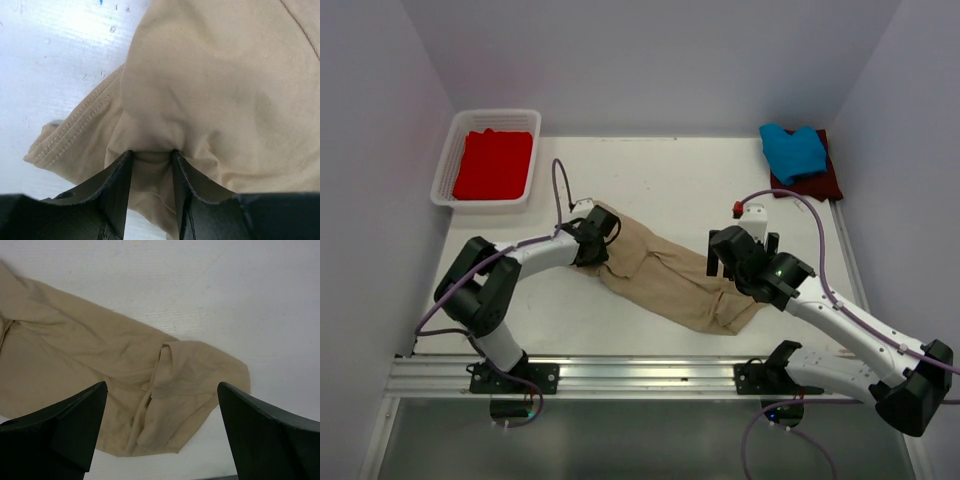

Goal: Fold and stack the t-shirts
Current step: Flatten out the tshirt

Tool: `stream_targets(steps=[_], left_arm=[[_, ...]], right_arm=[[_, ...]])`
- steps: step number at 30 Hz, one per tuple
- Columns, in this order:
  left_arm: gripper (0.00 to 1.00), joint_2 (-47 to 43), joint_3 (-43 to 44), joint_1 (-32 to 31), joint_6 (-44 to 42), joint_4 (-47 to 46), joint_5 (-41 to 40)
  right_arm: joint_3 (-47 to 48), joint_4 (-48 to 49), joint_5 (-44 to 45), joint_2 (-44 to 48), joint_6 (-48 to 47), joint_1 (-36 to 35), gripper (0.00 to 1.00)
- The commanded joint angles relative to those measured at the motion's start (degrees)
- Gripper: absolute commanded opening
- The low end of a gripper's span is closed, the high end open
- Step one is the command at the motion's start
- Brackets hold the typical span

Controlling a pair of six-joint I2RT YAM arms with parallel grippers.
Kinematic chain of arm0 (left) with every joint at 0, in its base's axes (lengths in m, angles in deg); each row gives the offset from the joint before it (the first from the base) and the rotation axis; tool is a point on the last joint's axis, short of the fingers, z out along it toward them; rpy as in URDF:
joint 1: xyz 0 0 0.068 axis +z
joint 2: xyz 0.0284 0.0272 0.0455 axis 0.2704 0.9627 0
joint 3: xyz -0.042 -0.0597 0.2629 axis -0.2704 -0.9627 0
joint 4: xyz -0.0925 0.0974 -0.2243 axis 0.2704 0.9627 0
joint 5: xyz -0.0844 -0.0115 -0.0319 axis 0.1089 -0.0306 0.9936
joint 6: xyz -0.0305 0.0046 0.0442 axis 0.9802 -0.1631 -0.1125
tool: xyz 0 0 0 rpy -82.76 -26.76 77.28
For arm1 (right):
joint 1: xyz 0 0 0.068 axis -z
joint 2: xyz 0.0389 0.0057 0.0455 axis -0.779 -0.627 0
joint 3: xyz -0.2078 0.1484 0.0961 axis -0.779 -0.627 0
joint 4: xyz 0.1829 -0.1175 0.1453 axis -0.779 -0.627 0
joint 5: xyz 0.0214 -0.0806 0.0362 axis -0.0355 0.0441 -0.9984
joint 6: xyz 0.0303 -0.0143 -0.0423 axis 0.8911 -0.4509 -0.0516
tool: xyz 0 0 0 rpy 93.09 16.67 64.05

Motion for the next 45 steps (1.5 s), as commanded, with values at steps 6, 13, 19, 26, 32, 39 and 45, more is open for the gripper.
stream_targets(steps=[6, 13, 19, 26, 32, 39, 45], left_arm=[[0.44, -7.9, -2.7, 1.1, -5.5, -3.1, -5.6], [0.44, -8.1, -2.8, 4.2, -9.2, -4.7, -4.3], [0.42, -4.8, -4.6, 7.4, -10.5, -7.0, 0.3], [0.34, -4.2, -5.8, 8.3, -11.2, -6.9, 4.5], [0.26, -7.2, -7.8, 7.7, -11.3, -6.2, 7.2], [0.29, -11.6, -6.0, 5.4, -11.0, -0.9, 6.0], [0.29, -11.8, -6.0, 4.1, -10.3, 1.0, 6.7]], right_arm=[[1.4, -1.7, 2.9, -1.5, 2.0, 0.2, 0.96], [2.3, -1.2, 2.1, -4.7, 2.3, 0.2, 0.95], [3.6, -1.5, 2.1, -5.9, 2.4, 0.2, 0.95], [3.8, -2.3, 2.4, -6.4, 3.3, 0.2, 0.94], [3.5, -1.7, 1.9, -7.1, 3.8, 0.2, 0.94], [3.8, -0.2, 1.3, -8.6, 3.3, 0.2, 0.94], [3.7, 0.3, 1.1, -8.8, 3.1, 0.2, 0.93]])
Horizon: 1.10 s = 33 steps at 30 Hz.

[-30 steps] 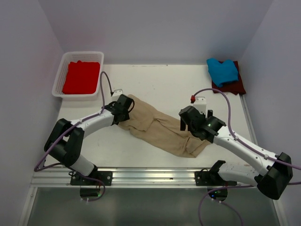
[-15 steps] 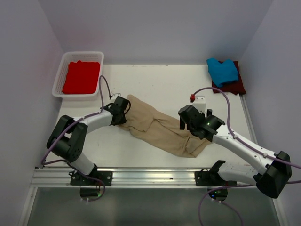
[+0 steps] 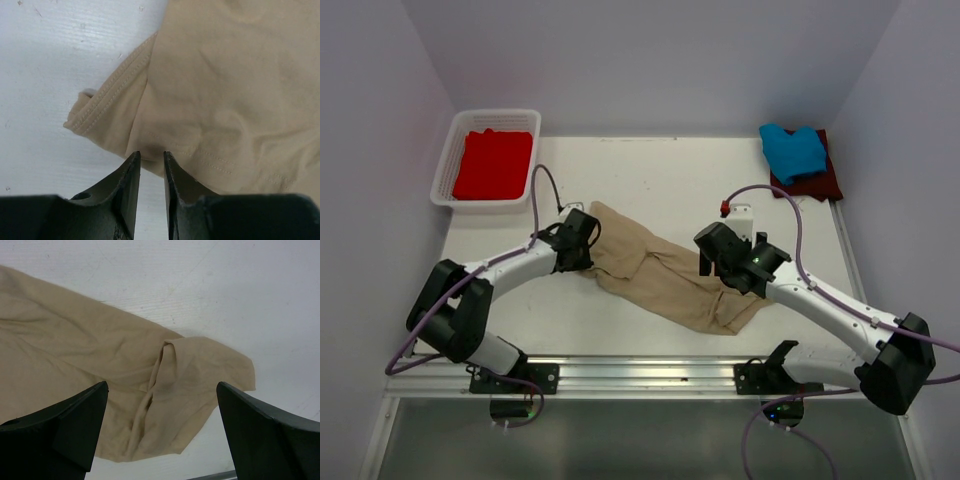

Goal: Fold and stack the t-shirts
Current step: Flatten out the tshirt

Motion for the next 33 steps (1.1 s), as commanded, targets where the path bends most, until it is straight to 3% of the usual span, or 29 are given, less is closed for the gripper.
stream_targets(steps=[1, 13, 26, 33], left_arm=[[0.29, -0.6, 0.9, -0.6, 0.4, 2.4, -0.3], [0.28, 4.9, 0.1, -0.2, 0.6, -1.4, -4.6], [0.26, -1.4, 2.7, -0.4, -0.8, 0.5, -8.6], [0.27, 2.4, 3.1, -0.1, -1.1, 0.4, -9.1]], right_arm=[[2.0, 1.0, 0.4, 0.1, 0.5, 0.2, 0.93], [1.3, 1.0, 0.7, 0.9, 0.5, 0.2, 0.93], [1.2, 1.7, 0.1, 0.8, 0.4, 0.2, 0.92], [1.5, 1.9, -0.1, -0.3, 0.3, 0.2, 0.92]])
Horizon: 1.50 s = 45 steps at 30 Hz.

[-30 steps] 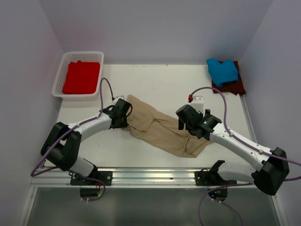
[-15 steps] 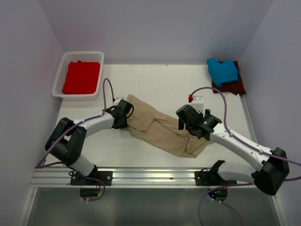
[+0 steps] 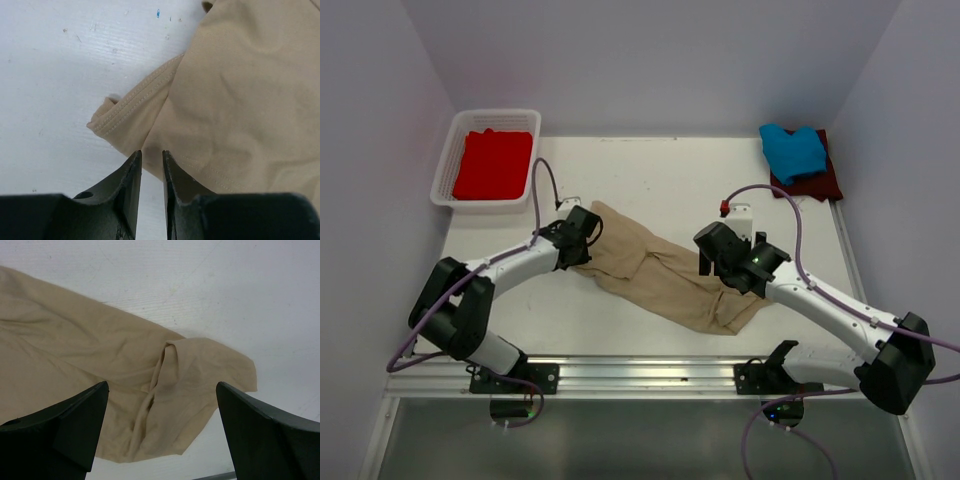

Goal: Fold and stack the t-shirts
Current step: Flatten out the tshirt

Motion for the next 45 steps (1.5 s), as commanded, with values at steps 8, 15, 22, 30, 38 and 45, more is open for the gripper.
stream_targets(steps=[8, 15, 22, 30, 38, 45], left_arm=[[0.27, 6.4, 0.3, 1.1, -1.3, -2.9, -0.3], [0.13, 6.3, 0.1, 1.3, -1.4, -3.3, 1.0], [0.00, 3.0, 1.2, 1.1, -1.5, -0.9, 0.6], [0.00, -2.6, 5.8, -3.0, -0.9, 2.9, -1.3], [0.00, -6.8, 11.5, -4.9, -1.3, 7.2, -2.1], [0.00, -5.2, 8.7, -4.7, 0.1, 6.4, -5.0]], right_arm=[[1.3, 1.0, 0.4, 0.2, 0.2, 0.2, 0.93], [1.2, 1.0, 0.6, 0.8, 0.4, 0.2, 0.92], [1.3, 1.8, -0.1, -0.1, 0.4, 0.2, 0.91], [1.4, 2.4, -0.5, -0.8, 0.1, 0.2, 0.91], [1.2, 2.2, 1.1, -1.2, 1.0, 0.2, 0.93], [0.6, 1.8, 2.4, -1.8, 2.2, 0.2, 0.93]])
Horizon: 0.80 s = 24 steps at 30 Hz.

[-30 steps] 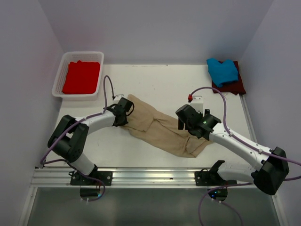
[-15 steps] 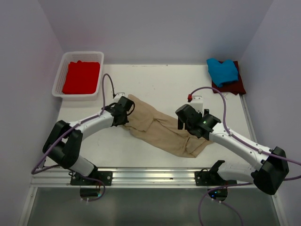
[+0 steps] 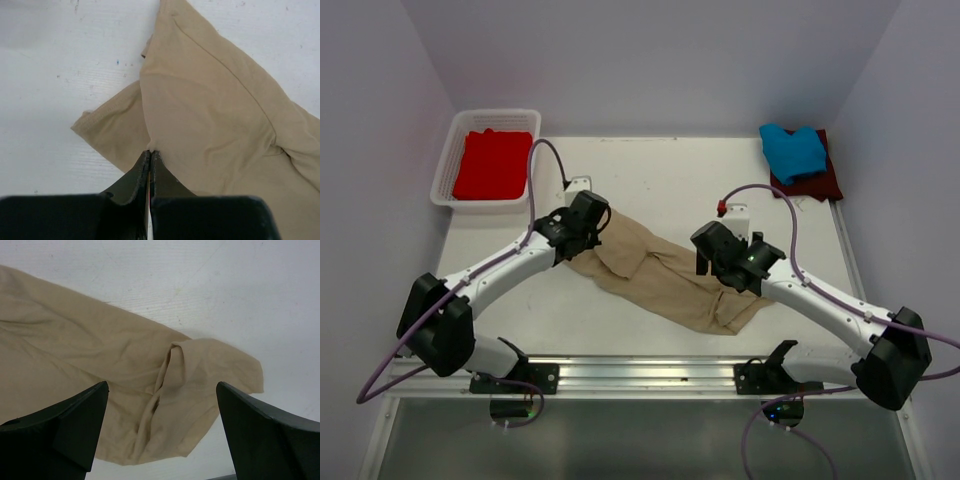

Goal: Fold and stack the t-shirts
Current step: Flatten out the tshirt

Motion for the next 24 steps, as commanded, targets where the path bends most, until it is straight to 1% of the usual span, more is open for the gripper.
stream_targets(steps=[1, 2, 4, 8, 12, 16, 17, 18, 20, 21, 24], left_arm=[[0.00, 0.0, -1.6, 0.6, 1.1, -0.3, -3.5], [0.00, -0.6, -1.8, 1.1, 1.1, -1.7, -3.9], [0.00, -1.9, -1.9, 1.4, 1.2, -3.4, -5.3], [0.00, -6.6, -0.6, 2.5, -1.7, -10.9, -5.8], [0.00, -7.6, 6.5, 3.4, -3.8, -11.2, -7.2], [0.00, -7.4, 9.7, 3.7, -4.9, -9.9, -6.9], [0.00, -7.6, 9.8, 3.8, -4.8, -9.5, -6.9], [0.00, -7.7, 9.7, 3.8, -4.7, -9.2, -7.1], [0.00, -8.2, 9.1, 4.1, -4.5, -9.2, -7.5], [0.00, -8.3, 8.9, 4.2, -4.4, -9.1, -7.4], [0.00, -8.7, 8.3, 4.5, -4.0, -9.0, -7.3]], right_arm=[[0.6, 0.2, 4.2, -0.1, 2.5, 0.2, 0.93], [0.5, -0.4, 5.5, 0.0, 3.3, 0.4, 0.94], [-0.1, -1.8, 8.6, 0.0, 6.3, 1.2, 0.98], [-1.9, -1.0, 9.4, -1.4, 9.5, 6.2, 0.99], [-2.9, 0.6, 7.2, -4.4, 13.3, 9.5, 0.99], [-4.0, 2.8, 4.3, -5.9, 13.8, 10.8, 0.99], [-4.1, 2.9, 3.6, -6.2, 13.7, 10.9, 0.98], [-4.6, 3.4, 0.9, -6.2, 13.9, 10.8, 0.91], [-6.0, 5.5, -2.7, -5.0, 13.7, 10.8, 0.83], [-8.5, 6.3, -6.8, -4.3, 13.6, 10.8, 0.76], [-13.8, 8.2, -9.8, -0.6, 14.6, 10.3, 0.72]])
